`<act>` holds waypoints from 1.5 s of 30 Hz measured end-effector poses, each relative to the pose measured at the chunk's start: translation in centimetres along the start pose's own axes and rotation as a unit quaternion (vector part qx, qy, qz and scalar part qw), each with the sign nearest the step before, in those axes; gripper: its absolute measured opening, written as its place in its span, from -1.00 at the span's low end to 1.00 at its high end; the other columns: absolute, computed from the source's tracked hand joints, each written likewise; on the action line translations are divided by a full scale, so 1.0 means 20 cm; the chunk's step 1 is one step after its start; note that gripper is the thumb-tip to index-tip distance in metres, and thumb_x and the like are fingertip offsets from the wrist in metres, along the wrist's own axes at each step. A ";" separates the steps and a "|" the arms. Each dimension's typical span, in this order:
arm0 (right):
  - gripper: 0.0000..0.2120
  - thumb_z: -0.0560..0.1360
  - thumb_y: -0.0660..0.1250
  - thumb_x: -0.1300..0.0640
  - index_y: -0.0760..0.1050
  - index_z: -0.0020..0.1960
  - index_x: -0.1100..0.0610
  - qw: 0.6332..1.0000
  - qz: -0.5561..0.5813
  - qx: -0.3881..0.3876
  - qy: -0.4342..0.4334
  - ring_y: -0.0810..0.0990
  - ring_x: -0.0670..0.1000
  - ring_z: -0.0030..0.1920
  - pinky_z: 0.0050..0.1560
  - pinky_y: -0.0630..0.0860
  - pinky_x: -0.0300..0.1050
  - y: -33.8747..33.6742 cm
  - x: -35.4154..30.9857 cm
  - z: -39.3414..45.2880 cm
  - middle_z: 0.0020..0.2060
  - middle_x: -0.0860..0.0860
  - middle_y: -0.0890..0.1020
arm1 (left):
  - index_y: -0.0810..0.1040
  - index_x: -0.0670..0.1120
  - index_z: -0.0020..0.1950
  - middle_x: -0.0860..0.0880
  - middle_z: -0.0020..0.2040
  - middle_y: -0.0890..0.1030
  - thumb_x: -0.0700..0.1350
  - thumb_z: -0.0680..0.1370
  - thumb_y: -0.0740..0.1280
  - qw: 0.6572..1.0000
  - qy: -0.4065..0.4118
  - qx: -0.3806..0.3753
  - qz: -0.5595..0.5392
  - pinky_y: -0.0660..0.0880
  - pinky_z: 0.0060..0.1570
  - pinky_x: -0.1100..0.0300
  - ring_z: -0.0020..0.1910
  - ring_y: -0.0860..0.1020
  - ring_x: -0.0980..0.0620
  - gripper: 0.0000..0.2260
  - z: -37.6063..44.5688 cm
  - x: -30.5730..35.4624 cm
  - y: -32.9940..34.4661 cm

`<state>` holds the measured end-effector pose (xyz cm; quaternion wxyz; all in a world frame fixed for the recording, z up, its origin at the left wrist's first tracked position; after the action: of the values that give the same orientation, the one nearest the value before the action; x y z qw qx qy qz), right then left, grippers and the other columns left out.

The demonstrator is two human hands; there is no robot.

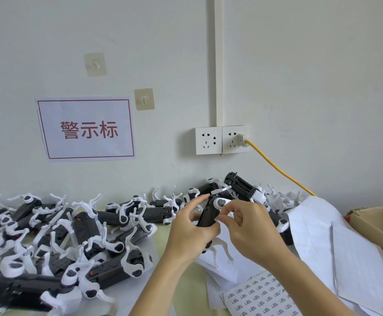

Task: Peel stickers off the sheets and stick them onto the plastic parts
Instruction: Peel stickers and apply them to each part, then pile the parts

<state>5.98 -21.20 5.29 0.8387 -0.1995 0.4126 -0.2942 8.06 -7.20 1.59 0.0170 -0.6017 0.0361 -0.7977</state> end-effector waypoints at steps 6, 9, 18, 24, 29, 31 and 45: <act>-0.70 0.55 0.42 0.13 0.45 -0.27 -0.16 1.000 -0.003 0.001 0.001 0.26 -0.03 -0.52 -0.39 0.34 -0.06 -0.01 -0.01 0.00 -0.61 -0.08 0.34 | 0.56 0.32 0.19 0.00 -0.13 0.71 -0.31 0.43 0.45 1.000 -0.005 -0.012 0.006 0.44 -0.46 0.28 -0.46 0.47 0.01 -0.44 -0.01 0.01 0.01; -0.70 0.55 0.41 0.12 0.45 -0.28 -0.16 1.000 -0.010 0.001 0.005 0.27 -0.03 -0.51 -0.39 0.33 -0.07 -0.01 0.00 0.00 -0.61 -0.08 0.35 | 0.56 0.31 0.19 -0.05 -0.10 0.71 -0.31 0.43 0.44 1.000 -0.007 -0.013 0.002 0.41 -0.47 0.27 -0.47 0.45 0.01 -0.45 -0.02 0.02 0.01; -0.81 0.56 0.39 0.07 0.50 -0.20 -0.14 0.998 -0.068 0.015 -0.013 0.34 -0.01 -0.49 -0.45 0.20 -0.24 -0.02 -0.03 -0.01 -0.62 -0.10 0.38 | 0.57 0.31 0.16 -0.08 -0.05 0.70 -0.29 0.45 0.44 1.000 -0.010 -0.015 -0.005 0.49 -0.38 0.29 -0.35 0.54 -0.03 -0.49 -0.02 0.03 0.01; -0.88 0.56 0.38 0.03 0.56 -0.16 -0.10 0.995 -0.095 0.023 -0.018 0.35 -0.01 -0.51 -0.45 0.17 -0.28 -0.03 -0.04 -0.02 -0.64 -0.05 0.30 | 0.57 0.35 0.12 -0.08 -0.09 0.71 -0.27 0.46 0.45 1.000 -0.005 -0.009 -0.009 0.50 -0.36 0.25 -0.36 0.54 -0.06 -0.50 -0.02 0.03 0.01; -0.92 0.55 0.39 0.03 0.59 -0.12 -0.08 0.994 -0.102 0.034 -0.021 0.43 -0.08 -0.43 -0.45 0.16 -0.28 -0.03 -0.05 -0.03 -0.61 -0.12 0.40 | 0.59 0.32 0.16 -0.09 -0.12 0.70 -0.24 0.47 0.47 1.000 0.002 0.003 -0.020 0.50 -0.37 0.20 -0.38 0.54 -0.05 -0.53 -0.01 0.02 0.00; -0.94 0.55 0.40 0.03 0.60 -0.11 -0.06 0.994 -0.102 0.042 -0.025 0.44 -0.10 -0.42 -0.45 0.17 -0.27 -0.04 -0.06 -0.03 -0.63 -0.09 0.37 | 0.59 0.31 0.16 -0.07 -0.13 0.70 -0.23 0.47 0.48 1.000 0.003 0.009 -0.024 0.49 -0.39 0.20 -0.39 0.54 -0.04 -0.54 -0.01 0.02 0.00; -0.96 0.50 0.46 0.03 0.69 -0.12 -0.08 0.986 -0.138 0.092 -0.030 0.31 -0.13 -0.50 -0.35 0.49 -0.10 -0.07 -0.11 -0.05 -0.60 -0.17 0.24 | 0.60 0.29 0.16 -0.03 -0.11 0.67 -0.23 0.49 0.47 1.000 0.009 0.016 -0.023 0.40 -0.50 0.23 -0.41 0.56 -0.05 -0.57 -0.01 0.02 0.00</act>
<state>3.67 -20.99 6.81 0.8168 -0.1853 0.3269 -0.4378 7.79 -7.19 1.91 0.0080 -0.5946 0.0097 -0.8039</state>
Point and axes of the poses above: each hand's wrist, its own z-axis towards the middle knuckle, its own y-axis out of the palm, x = y × z, the point moved 10 cm from there along z, towards the middle knuckle
